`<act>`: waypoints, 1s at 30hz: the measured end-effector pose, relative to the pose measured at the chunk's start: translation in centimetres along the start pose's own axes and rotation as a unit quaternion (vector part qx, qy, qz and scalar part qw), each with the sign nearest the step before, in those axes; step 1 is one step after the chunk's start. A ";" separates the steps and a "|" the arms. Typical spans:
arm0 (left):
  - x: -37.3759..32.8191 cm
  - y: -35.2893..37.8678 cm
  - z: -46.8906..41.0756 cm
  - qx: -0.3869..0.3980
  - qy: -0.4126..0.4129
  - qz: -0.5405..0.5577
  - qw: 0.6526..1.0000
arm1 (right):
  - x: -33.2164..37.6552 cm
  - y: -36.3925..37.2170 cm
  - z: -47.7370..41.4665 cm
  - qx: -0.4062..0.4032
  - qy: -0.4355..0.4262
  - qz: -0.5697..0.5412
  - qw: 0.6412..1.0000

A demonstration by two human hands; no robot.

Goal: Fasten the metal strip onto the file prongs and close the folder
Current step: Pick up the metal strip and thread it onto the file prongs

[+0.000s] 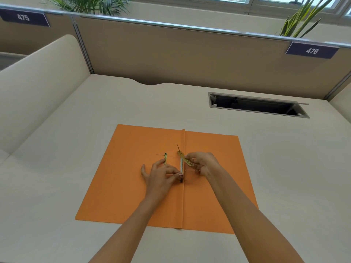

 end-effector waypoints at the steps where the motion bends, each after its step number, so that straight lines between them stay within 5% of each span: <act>1: -0.1 0.0 0.0 -0.003 -0.001 -0.001 1.000 | 0.1 0.0 -0.1 0.001 0.004 -0.001 1.000; 30: -0.5 -0.6 0.5 -0.047 -0.013 0.034 0.998 | -0.6 1.1 0.1 0.017 0.008 -0.010 1.000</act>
Point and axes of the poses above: each hand's wrist, its own z-axis away from the middle knuckle, its own y-axis out of the palm, x = y × z, the point moved 8 cm from there along -z, towards the middle knuckle, and after that the axes turned 3 degrees about -x, right-handed, at the moved point
